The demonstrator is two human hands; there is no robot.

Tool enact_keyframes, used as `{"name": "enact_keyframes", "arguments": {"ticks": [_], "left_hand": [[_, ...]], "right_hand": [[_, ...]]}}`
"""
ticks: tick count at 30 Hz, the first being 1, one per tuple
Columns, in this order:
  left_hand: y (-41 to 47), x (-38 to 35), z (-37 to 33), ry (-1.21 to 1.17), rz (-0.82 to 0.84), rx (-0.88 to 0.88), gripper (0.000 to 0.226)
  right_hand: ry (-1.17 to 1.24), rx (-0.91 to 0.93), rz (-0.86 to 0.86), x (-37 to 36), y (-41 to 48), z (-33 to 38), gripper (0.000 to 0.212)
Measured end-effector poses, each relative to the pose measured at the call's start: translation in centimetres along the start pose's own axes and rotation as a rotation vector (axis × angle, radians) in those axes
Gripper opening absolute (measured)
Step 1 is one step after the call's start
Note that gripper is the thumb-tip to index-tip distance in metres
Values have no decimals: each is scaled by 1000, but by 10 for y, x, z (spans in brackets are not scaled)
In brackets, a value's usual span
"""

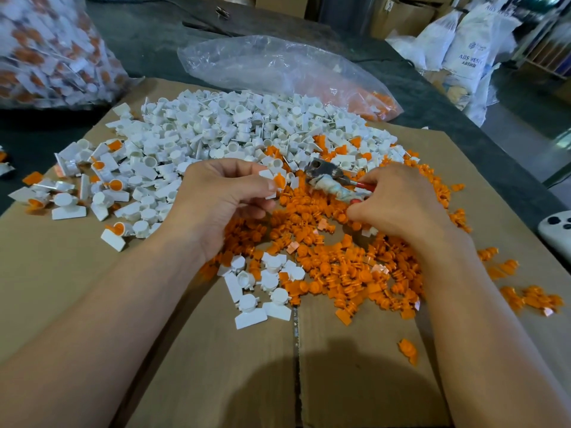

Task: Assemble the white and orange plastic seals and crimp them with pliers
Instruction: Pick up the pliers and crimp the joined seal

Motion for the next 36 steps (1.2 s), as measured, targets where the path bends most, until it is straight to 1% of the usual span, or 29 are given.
{"name": "enact_keyframes", "arguments": {"ticks": [3,6,8,10,13,15,17,20,21,23,27,31,36], "left_hand": [[1,0,-1,-38,-4,-30,17],[3,1,-2,-86,1,-60,16],[3,1,-2,-108,2,-82,15],[3,1,-1,-125,-2,-106,14],[4,2,-1,-125,-11,-149,14],[4,3,-2,-126,-15,-176,15],[4,3,-2,-121,-19,-209,16],[3,3,-3,-89,-35,-272,17],[3,2,-3,-80,-41,-289,18],[2,1,-4,-75,-54,-316,19],[2,1,-6,-74,-77,-356,20],[2,0,-7,-80,-87,-378,20],[3,1,-7,-106,-97,-384,19]], "right_hand": [[77,0,-102,5,0,2,33],[180,24,-228,13,-3,8,15],[208,49,-273,16,-6,13,7],[213,89,-287,18,-9,17,3],[178,182,-275,16,-11,25,14],[138,229,-254,14,-12,29,16],[106,242,-230,11,-13,31,11],[51,243,-206,9,-13,32,21],[47,251,-204,9,-13,33,20],[70,271,-190,8,-14,35,16],[141,307,-154,5,-15,39,19],[119,331,-115,1,-14,41,36],[148,360,-107,0,-15,44,45]]}}
Point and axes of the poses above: each hand's wrist, its own y-axis towards the middle knuckle, its own x-axis out of the back of the hand, z = x × y, the point moved 2 cm from there along y, towards the middle knuckle, and after that the axes turned 9 degrees about x, right-handed, at the moved point
